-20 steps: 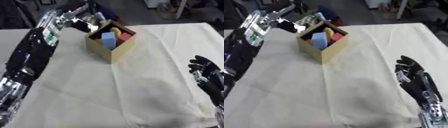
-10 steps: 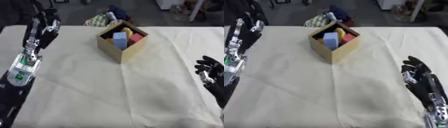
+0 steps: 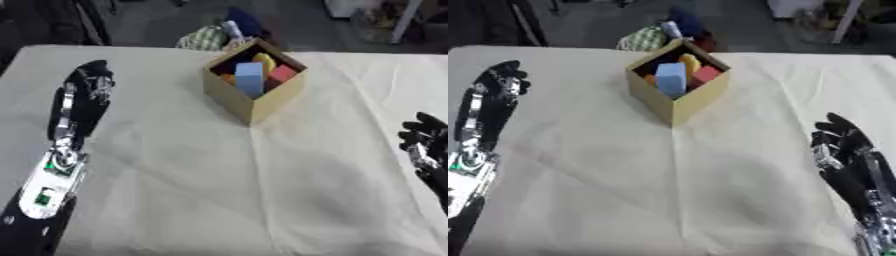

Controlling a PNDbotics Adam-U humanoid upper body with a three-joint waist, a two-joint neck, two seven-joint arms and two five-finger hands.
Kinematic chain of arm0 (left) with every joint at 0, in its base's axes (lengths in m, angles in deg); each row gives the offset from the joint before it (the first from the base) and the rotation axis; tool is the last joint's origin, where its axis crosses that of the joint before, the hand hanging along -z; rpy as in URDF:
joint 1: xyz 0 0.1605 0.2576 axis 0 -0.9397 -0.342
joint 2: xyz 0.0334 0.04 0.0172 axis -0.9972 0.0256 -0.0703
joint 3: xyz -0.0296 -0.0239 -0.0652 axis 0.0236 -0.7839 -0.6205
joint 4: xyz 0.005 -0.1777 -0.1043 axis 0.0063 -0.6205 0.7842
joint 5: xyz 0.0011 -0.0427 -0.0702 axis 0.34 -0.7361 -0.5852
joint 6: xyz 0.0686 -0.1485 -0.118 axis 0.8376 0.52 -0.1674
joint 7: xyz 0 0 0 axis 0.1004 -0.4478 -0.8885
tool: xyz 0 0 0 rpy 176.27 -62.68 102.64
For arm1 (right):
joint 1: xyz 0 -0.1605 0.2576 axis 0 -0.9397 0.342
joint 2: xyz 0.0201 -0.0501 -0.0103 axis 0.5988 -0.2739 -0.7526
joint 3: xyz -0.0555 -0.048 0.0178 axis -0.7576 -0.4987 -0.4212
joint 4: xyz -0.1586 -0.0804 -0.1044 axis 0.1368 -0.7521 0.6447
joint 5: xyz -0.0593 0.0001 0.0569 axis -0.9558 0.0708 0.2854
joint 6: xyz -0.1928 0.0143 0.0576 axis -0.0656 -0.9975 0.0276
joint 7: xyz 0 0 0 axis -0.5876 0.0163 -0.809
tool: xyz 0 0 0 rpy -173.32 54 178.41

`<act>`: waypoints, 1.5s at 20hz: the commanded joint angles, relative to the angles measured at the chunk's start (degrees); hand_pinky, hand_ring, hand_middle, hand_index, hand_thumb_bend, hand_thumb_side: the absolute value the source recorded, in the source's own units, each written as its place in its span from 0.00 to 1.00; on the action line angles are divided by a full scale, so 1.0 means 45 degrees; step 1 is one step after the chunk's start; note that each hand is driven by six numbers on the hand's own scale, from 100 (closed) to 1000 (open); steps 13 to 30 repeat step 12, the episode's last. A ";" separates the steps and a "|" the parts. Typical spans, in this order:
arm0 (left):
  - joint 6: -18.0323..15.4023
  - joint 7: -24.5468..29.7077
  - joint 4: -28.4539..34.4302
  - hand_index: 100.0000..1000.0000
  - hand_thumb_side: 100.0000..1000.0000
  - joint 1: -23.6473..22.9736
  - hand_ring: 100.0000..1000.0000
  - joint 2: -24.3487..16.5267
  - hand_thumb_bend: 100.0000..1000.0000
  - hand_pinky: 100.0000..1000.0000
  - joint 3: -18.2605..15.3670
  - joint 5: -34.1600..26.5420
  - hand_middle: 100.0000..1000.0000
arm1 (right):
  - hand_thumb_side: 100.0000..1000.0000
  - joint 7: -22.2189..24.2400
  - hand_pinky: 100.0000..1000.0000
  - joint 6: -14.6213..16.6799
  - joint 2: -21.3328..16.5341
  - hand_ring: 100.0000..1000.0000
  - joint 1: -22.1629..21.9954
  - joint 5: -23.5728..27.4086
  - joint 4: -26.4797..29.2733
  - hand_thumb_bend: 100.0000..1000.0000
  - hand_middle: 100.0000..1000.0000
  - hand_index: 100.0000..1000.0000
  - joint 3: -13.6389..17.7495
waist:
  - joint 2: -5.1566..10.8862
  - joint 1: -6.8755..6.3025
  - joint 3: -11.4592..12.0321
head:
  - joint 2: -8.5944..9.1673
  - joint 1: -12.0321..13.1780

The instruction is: Pick up objects on the table and place them in the box.

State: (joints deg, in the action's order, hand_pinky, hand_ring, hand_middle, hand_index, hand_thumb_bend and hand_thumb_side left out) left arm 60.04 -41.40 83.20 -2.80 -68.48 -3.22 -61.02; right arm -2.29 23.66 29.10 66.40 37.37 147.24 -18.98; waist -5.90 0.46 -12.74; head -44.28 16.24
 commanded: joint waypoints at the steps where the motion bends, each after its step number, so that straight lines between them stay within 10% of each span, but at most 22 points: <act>1: -0.0138 -0.0201 0.0039 0.78 0.65 -0.0002 0.62 0.0252 0.00 0.68 -0.0151 -0.0198 0.59 | 0.40 -0.0073 0.76 0.0012 -0.0147 0.78 0.0205 0.0089 0.0283 0.00 0.75 0.90 0.0105 | -0.0082 -0.0008 0.0024 | 0.0036 0.0006; 30: -0.0094 -0.0400 -0.0122 0.77 0.68 0.0091 0.62 0.0732 0.00 0.68 -0.0169 -0.0480 0.58 | 0.39 -0.0102 0.76 0.0003 -0.0184 0.78 0.0253 0.0092 0.0280 0.00 0.75 0.90 0.0127 | -0.0175 0.0000 0.0100 | 0.0036 -0.0181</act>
